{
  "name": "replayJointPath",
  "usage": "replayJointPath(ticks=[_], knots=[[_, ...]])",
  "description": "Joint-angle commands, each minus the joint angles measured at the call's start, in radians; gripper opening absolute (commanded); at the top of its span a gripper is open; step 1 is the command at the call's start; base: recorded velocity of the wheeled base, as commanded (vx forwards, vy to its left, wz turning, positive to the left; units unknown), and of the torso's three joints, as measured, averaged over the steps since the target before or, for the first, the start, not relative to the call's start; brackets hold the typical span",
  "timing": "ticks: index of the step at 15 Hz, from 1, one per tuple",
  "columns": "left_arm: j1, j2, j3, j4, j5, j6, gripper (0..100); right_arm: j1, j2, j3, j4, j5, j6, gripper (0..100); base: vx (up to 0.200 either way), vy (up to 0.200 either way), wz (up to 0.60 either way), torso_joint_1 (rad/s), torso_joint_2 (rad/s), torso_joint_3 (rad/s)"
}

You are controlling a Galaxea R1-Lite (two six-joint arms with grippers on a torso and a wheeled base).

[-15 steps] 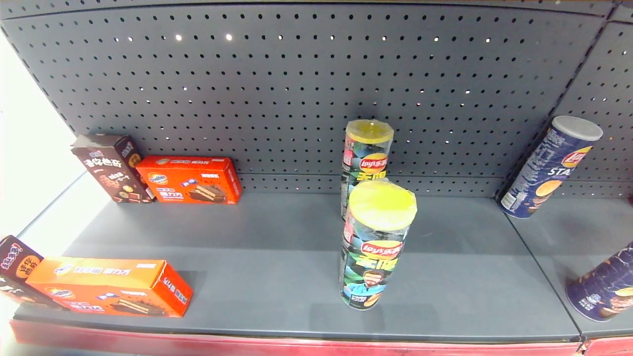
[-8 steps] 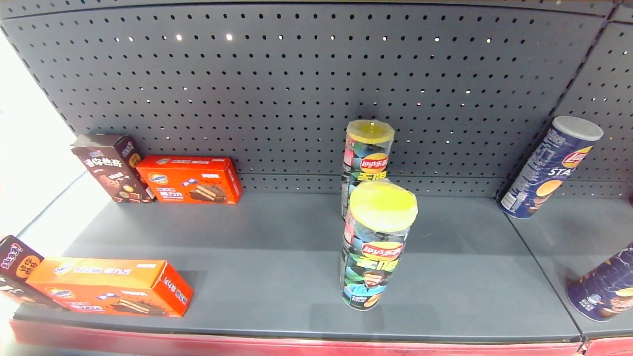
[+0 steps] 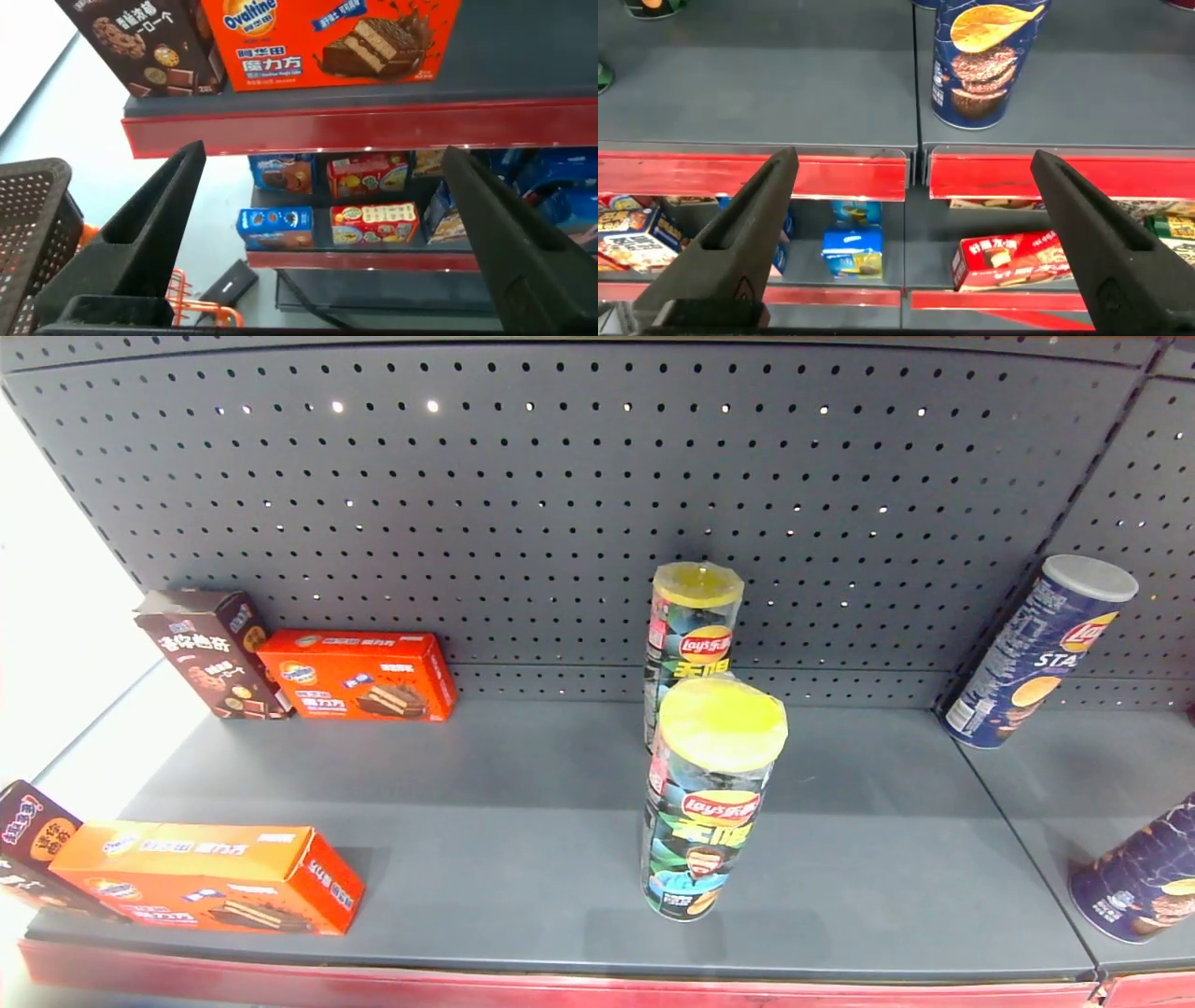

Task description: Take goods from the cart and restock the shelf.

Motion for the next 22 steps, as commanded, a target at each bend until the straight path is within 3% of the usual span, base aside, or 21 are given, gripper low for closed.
replayJointPath(ticks=[1, 3, 4, 5, 6, 7, 8, 10, 11, 13, 15, 16, 17, 18, 19, 21, 22], knots=[[0.0, 0.0, -0.001, 0.0, 0.002, -0.006, 100, 0.0, -0.006, 0.0, 0.0, 0.002, 0.0, 100, 0.0, 0.0, 0.0, 0.0, 0.0, 0.0], [0.0, 0.0, 0.007, -0.014, 0.045, 0.018, 100, 0.0, -0.006, 0.0, 0.0, 0.002, 0.0, 100, 0.0, 0.0, 0.0, 0.0, 0.0, 0.0], [0.0, 0.0, 0.027, -0.063, 0.091, 0.083, 100, 0.0, -0.006, 0.0, 0.0, 0.002, 0.0, 100, 0.0, 0.0, 0.0, 0.0, 0.0, 0.0], [0.0, 0.0, 0.064, -0.157, 0.085, 0.113, 100, 0.0, -0.006, 0.0, 0.0, 0.002, 0.0, 100, 0.0, 0.0, 0.0, 0.0, 0.0, 0.0], [-0.003, 0.0, 0.084, -0.204, 0.009, 0.087, 100, 0.0, -0.006, 0.0, 0.0, 0.0, 0.0, 100, 0.0, 0.0, 0.0, 0.0, 0.0, 0.0], [-0.003, 0.0, 0.085, -0.201, -0.103, 0.045, 100, 0.0, -0.006, 0.0, 0.0, 0.0, 0.0, 100, 0.0, 0.0, 0.0, 0.0, 0.0, 0.0], [-0.001, 0.0, 0.093, -0.223, -0.223, 0.024, 100, 0.0, -0.006, 0.0, 0.0, 0.0, 0.0, 100, 0.0, 0.0, 0.0, 0.0, 0.0, 0.0], [-0.003, 0.0, 0.102, -0.246, -0.274, 0.059, 100, 0.0, -0.006, 0.0, 0.0, 0.002, 0.0, 100, 0.0, 0.0, 0.0, 0.0, 0.0, 0.0], [-0.001, 0.0, 0.1, -0.244, -0.252, 0.056, 100, 0.0, -0.006, 0.0, 0.0, 0.0, 0.0, 100, 0.0, 0.0, 0.0, 0.0, 0.0, 0.0], [-0.003, 0.0, 0.1, -0.243, -0.063, 0.071, 100, 0.0, -0.006, 0.0, 0.0, 0.0, 0.0, 100, 0.0, 0.0, 0.0, 0.0, 0.0, 0.0], [-0.003, 0.0, 0.1, -0.243, -0.103, 0.085, 100, 0.0, -0.006, 0.0, 0.0, 0.0, 0.0, 100, 0.0, 0.0, 0.0, 0.0, 0.0, 0.0], [-0.003, 0.0, 0.1, -0.241, -0.228, 0.059, 100, 0.0, -0.006, 0.0, 0.0, 0.002, 0.0, 100, 0.0, 0.0, 0.0, 0.0, 0.0, 0.0], [-0.003, 0.0, 0.1, -0.243, -0.278, 0.034, 100, 0.0, -0.006, 0.0, 0.0, 0.0, 0.0, 100, 0.0, 0.0, 0.0, 0.0, 0.0, 0.0], [-0.003, 0.0, 0.102, -0.244, -0.274, 0.021, 100, 0.0, -0.006, 0.0, 0.0, 0.002, 0.0, 100, 0.0, 0.0, 0.0, 0.0, 0.0, 0.0], [-0.003, 0.0, 0.1, -0.243, -0.22, 0.021, 100, 0.0, -0.006, 0.0, 0.0, 0.002, 0.0, 100, 0.0, 0.0, 0.0, 0.0, 0.0, 0.0], [-0.003, 0.0, 0.102, -0.244, -0.005, 0.014, 100, 0.0, -0.006, 0.0, 0.0, 0.002, 0.0, 100, 0.0, 0.0, 0.0, 0.0, 0.0, 0.0], [-0.003, 0.0, 0.102, -0.244, -0.004, 0.013, 100, 0.0, -0.006, 0.0, 0.0, 0.002, 0.0, 100, 0.0, 0.0, 0.0, 0.0, 0.0, 0.0]])
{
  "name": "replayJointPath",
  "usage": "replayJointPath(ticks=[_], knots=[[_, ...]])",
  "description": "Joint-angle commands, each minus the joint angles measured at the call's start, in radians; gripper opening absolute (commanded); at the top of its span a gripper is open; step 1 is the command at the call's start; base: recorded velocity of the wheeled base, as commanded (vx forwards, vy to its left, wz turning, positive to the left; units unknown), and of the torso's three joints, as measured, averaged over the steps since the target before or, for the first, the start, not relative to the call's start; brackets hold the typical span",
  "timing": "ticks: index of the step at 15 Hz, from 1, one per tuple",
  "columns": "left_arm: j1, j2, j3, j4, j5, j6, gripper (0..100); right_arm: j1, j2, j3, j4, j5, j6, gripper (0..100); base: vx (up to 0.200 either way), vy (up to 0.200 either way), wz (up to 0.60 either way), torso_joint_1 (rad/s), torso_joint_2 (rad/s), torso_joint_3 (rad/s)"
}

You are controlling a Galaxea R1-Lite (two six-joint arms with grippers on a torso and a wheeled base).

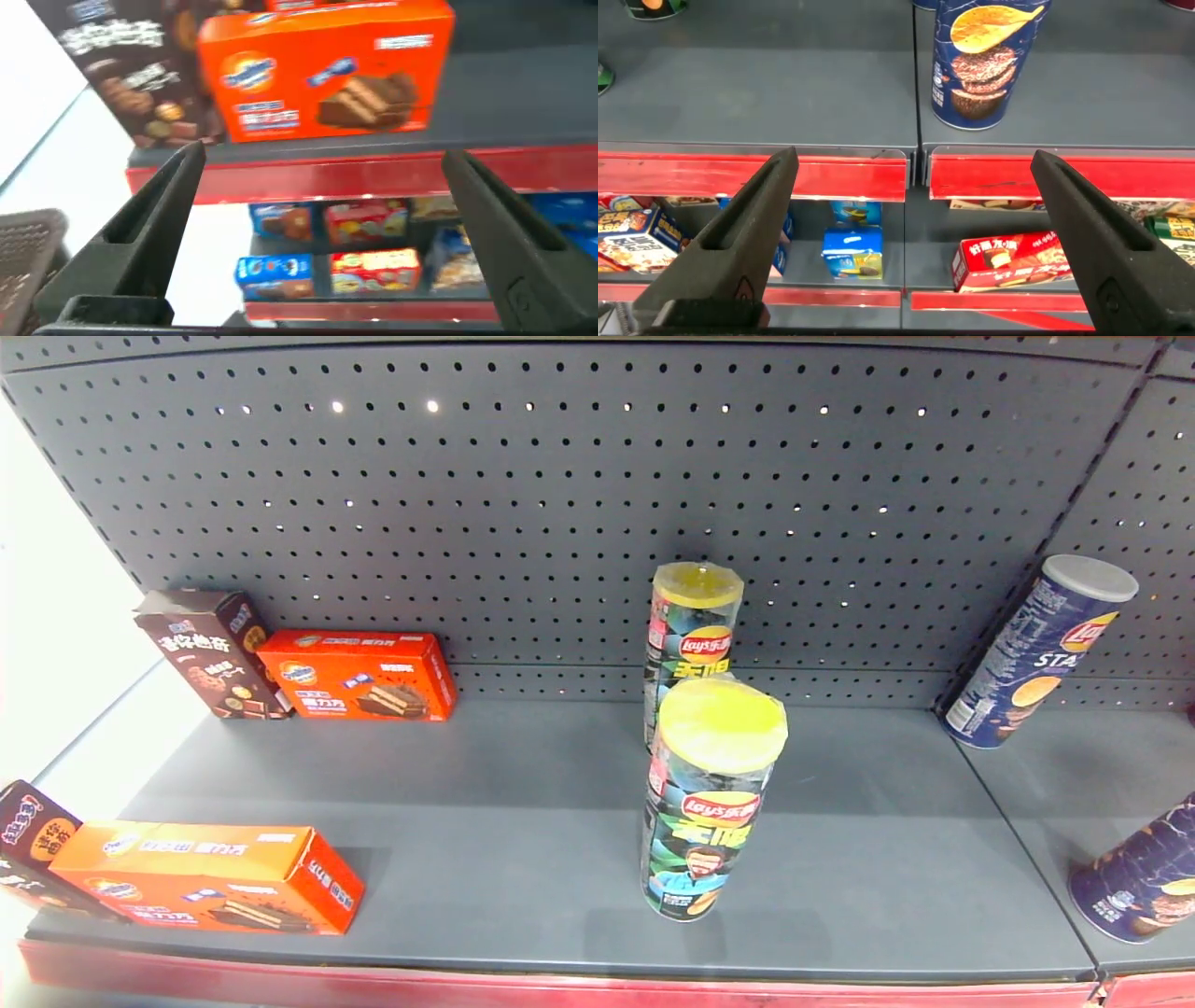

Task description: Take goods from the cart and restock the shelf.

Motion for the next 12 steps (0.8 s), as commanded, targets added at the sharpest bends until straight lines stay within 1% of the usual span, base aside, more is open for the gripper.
replayJointPath(ticks=[1, 2, 3, 4, 5, 6, 7, 8, 9, 10, 11, 12], knots=[[0.0, 0.0, 0.001, 0.001, 0.021, 0.006, 100, 0.0, 0.0, 0.0, 0.0, 0.001, 0.0, 100, 0.0, 0.0, 0.0, 0.0, 0.0, 0.0], [0.0, 0.0, 0.001, 0.002, -0.05, 0.039, 100, 0.0, 0.0, 0.0, 0.0, -0.001, 0.0, 100, 0.0, 0.0, 0.0, 0.0, 0.0, 0.0], [0.0, 0.0, 0.001, 0.004, -0.119, 0.032, 100, 0.0, 0.0, 0.0, 0.0, -0.001, 0.0, 100, 0.0, 0.0, 0.0, 0.0, 0.0, 0.0], [0.0, 0.0, 0.001, 0.004, -0.145, 0.015, 100, 0.0, 0.0, 0.0, 0.0, -0.001, 0.0, 100, 0.0, 0.0, 0.0, 0.0, 0.0, 0.0], [0.0, 0.0, 0.001, 0.004, -0.157, -0.013, 100, 0.0, 0.0, 0.0, 0.0, -0.001, 0.0, 100, 0.0, 0.0, 0.0, 0.0, 0.0, 0.0], [0.0, 0.0, 0.001, 0.004, -0.151, -0.042, 100, 0.0, 0.0, 0.0, 0.0, 0.001, 0.0, 100, 0.0, 0.0, 0.0, 0.0, 0.0, 0.0], [0.0, 0.0, -0.005, 0.019, -0.124, -0.073, 100, 0.0, 0.0, 0.0, 0.0, -0.001, 0.0, 100, 0.0, 0.0, 0.0, 0.0, 0.0, 0.0], [0.0, 0.0, -0.016, 0.055, -0.045, -0.063, 100, 0.0, 0.0, 0.0, 0.0, -0.001, 0.0, 100, 0.0, 0.0, 0.0, 0.0, 0.0, 0.0], [0.0, 0.0, -0.018, 0.059, 0.028, -0.043, 100, 0.0, 0.0, 0.0, 0.0, 0.001, 0.0, 100, 0.0, 0.0, 0.0, 0.0, 0.0, 0.0], [0.0, 0.0, -0.018, 0.059, 0.077, -0.014, 100, 0.0, 0.0, 0.0, 0.0, -0.001, 0.0, 100, 0.0, 0.0, 0.0, 0.0, 0.0, 0.0], [0.0, 0.0, -0.018, 0.058, 0.074, -0.005, 100, 0.0, 0.0, 0.0, 0.0, -0.001, 0.0, 100, 0.0, 0.0, 0.0, 0.0, 0.0, 0.0], [0.0, 0.0, -0.015, 0.056, 0.056, 0.021, 100, 0.0, 0.0, 0.0, 0.0, -0.001, 0.0, 100, 0.0, 0.0, 0.0, 0.0, 0.0, 0.0]])
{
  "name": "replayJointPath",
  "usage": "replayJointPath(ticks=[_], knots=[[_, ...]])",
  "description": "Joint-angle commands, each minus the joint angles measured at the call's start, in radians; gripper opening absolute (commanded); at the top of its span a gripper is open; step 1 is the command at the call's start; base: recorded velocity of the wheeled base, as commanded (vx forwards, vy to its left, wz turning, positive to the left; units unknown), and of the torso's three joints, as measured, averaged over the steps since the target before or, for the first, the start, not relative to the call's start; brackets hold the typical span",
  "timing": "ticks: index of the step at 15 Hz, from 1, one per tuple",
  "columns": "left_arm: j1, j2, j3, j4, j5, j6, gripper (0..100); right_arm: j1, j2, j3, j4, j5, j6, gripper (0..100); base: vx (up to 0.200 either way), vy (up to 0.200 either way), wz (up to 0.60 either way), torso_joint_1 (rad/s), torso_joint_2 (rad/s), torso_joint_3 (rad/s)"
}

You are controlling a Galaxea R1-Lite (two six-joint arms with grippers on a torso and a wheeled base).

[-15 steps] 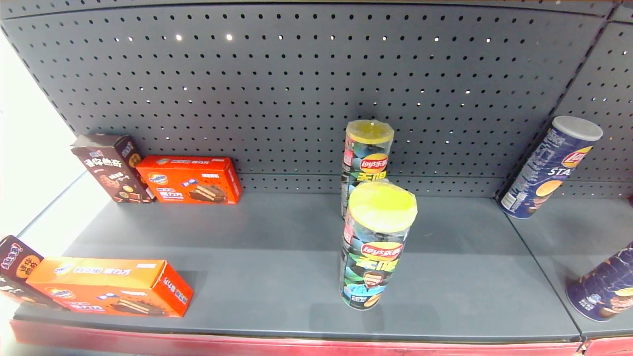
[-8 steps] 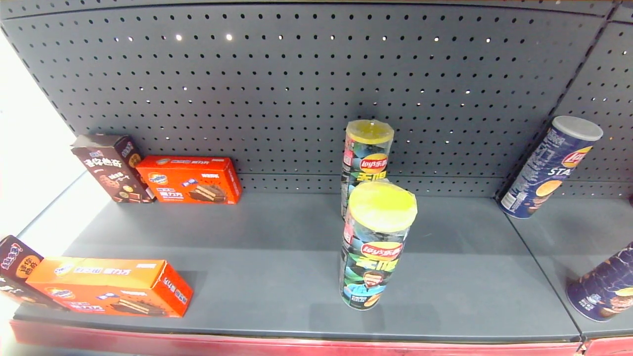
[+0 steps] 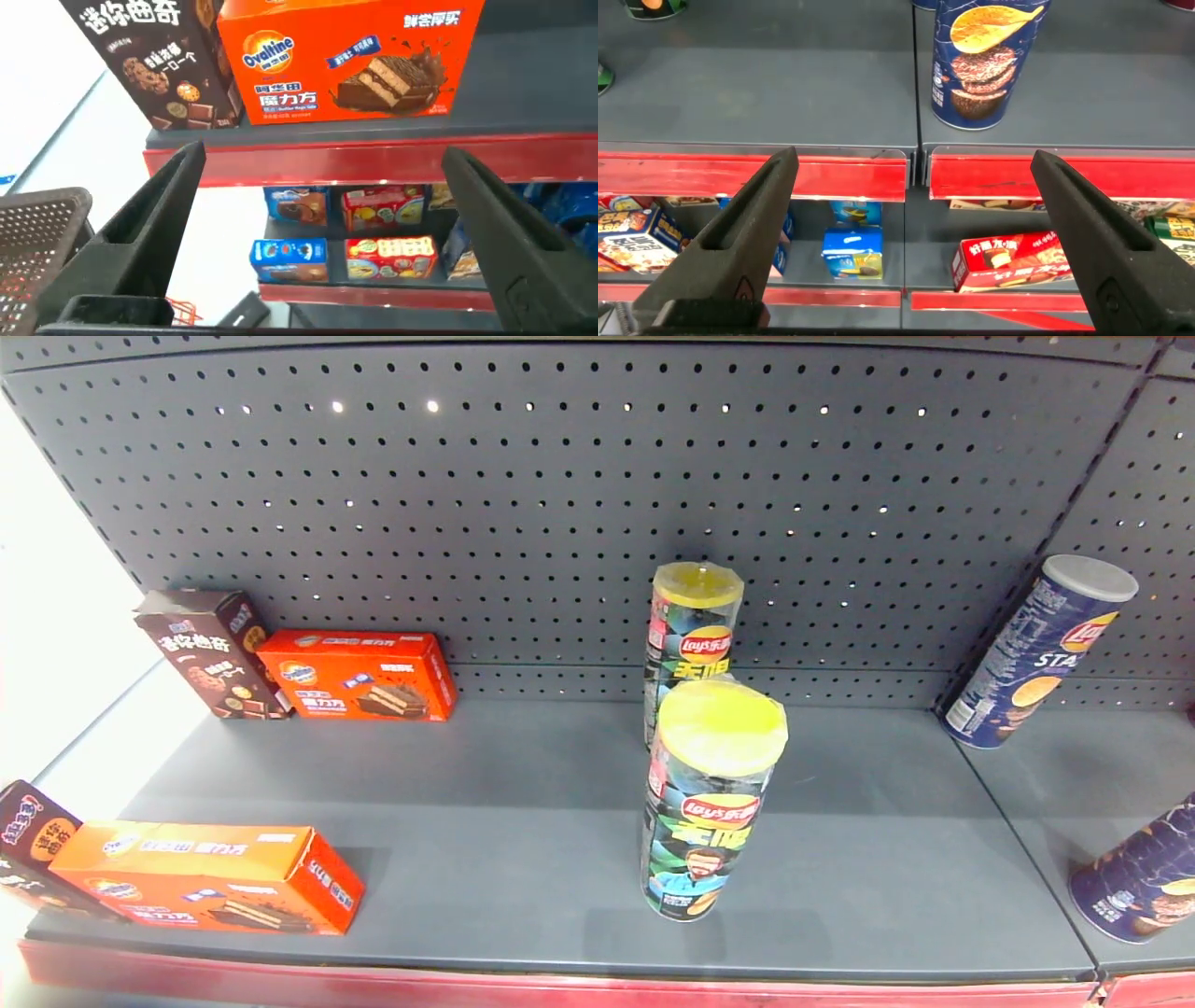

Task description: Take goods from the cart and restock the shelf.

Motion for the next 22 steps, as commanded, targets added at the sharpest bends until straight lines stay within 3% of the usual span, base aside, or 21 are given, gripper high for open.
replayJointPath(ticks=[1, 9, 13, 22], knots=[[0.0, 0.0, 0.02, 0.002, -0.057, -0.03, 100, 0.0, 0.0, 0.0, 0.0, 0.001, 0.0, 100, 0.0, 0.0, 0.0, 0.0, 0.0, 0.0], [0.0, 0.0, 0.02, 0.005, -0.091, -0.037, 100, 0.0, 0.0, 0.0, 0.0, 0.001, 0.0, 100, 0.0, 0.0, 0.0, 0.0, 0.0, 0.0], [0.0, 0.0, 0.02, 0.005, -0.185, -0.037, 100, 0.0, 0.0, 0.0, 0.0, 0.001, 0.0, 100, 0.0, 0.0, 0.0, 0.0, 0.0, 0.0], [0.003, 0.0, 0.02, 0.007, -0.183, -0.044, 100, 0.0, 0.0, 0.0, 0.0, 0.001, 0.0, 100, 0.0, 0.0, 0.0, 0.0, 0.0, 0.0]])
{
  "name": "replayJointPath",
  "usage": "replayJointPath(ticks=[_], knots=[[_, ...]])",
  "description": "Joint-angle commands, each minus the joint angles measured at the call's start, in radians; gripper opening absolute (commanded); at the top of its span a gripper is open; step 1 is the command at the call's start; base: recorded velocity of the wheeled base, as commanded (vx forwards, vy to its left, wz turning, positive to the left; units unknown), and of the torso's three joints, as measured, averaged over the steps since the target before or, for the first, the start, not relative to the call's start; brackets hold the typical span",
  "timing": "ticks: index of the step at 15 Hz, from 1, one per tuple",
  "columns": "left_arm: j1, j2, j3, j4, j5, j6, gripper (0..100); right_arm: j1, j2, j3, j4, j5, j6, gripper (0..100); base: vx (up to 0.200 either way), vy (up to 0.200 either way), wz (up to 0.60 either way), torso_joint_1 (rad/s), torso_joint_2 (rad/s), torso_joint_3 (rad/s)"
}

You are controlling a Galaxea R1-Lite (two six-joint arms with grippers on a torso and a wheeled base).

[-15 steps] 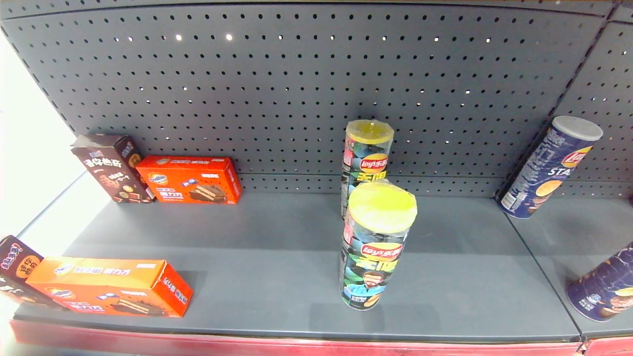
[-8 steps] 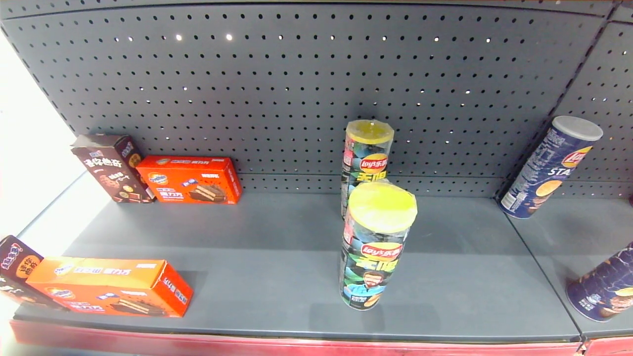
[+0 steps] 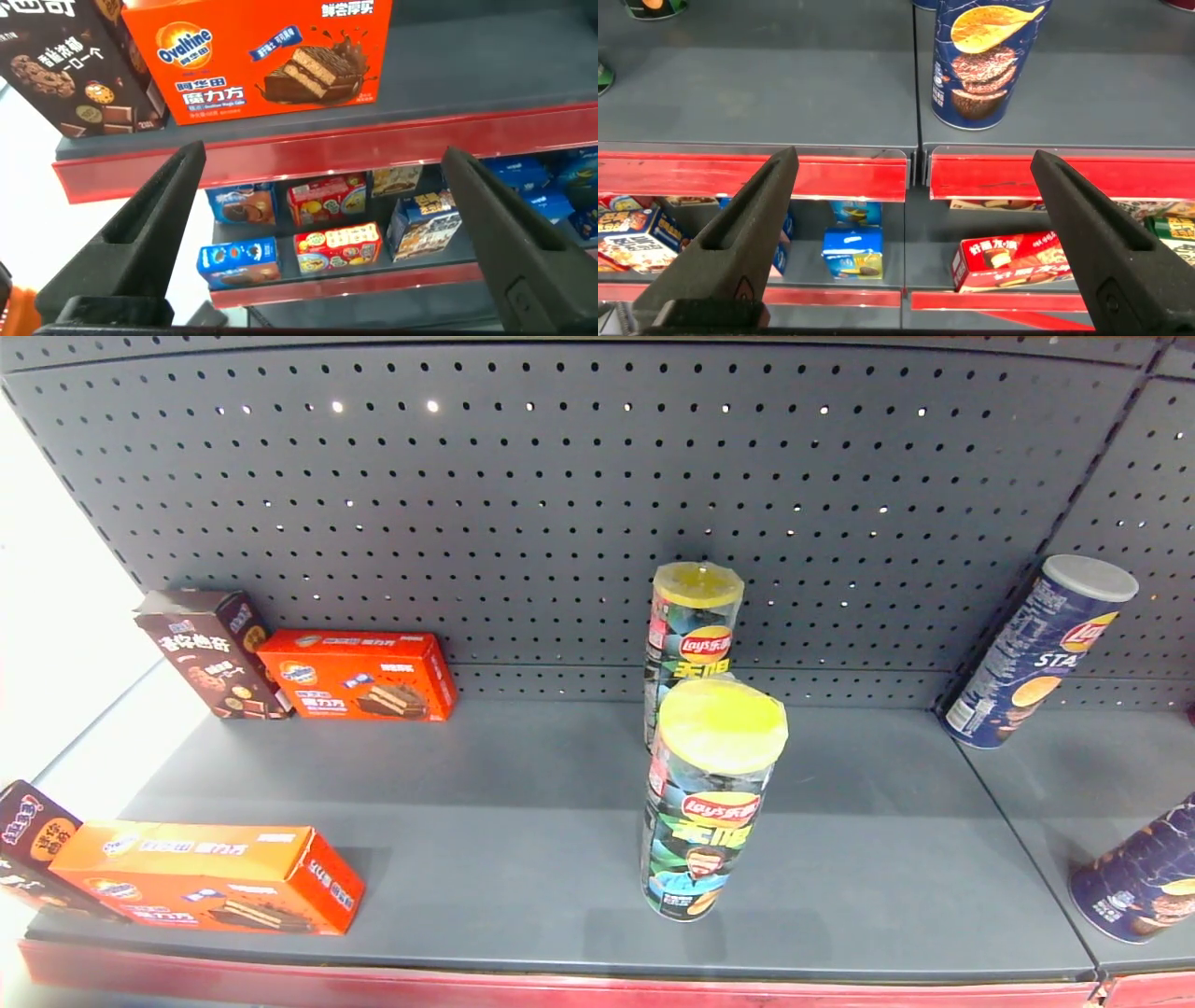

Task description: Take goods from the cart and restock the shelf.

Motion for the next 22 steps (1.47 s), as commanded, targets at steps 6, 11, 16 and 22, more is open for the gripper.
replayJointPath(ticks=[6, 11, 16, 22], knots=[[0.001, 0.0, 0.0, 0.001, 0.0, 0.001, 100, 0.0, 0.0, 0.0, 0.0, 0.0, 0.0, 100, 0.0, 0.0, -0.1, 0.001, 0.0, 0.0], [0.001, 0.0, 0.0, -0.001, 0.0, 0.0, 100, 0.0, 0.0, 0.0, 0.0, 0.0, 0.0, 100, 0.0, 0.0, 0.0, 0.0, 0.0, 0.0], [0.0, 0.0, 0.0, 0.001, 0.0, 0.0, 100, 0.0, 0.0, 0.0, 0.0, 0.0, 0.0, 100, 0.0, 0.0, 0.0, 0.0, 0.0, 0.0], [0.001, 0.0, 0.0, -0.001, 0.037, -0.045, 100, 0.0, 0.0, 0.0, 0.0, 0.0, 0.0, 100, 0.0, -0.033, 0.0, 0.0, 0.0, 0.0]])
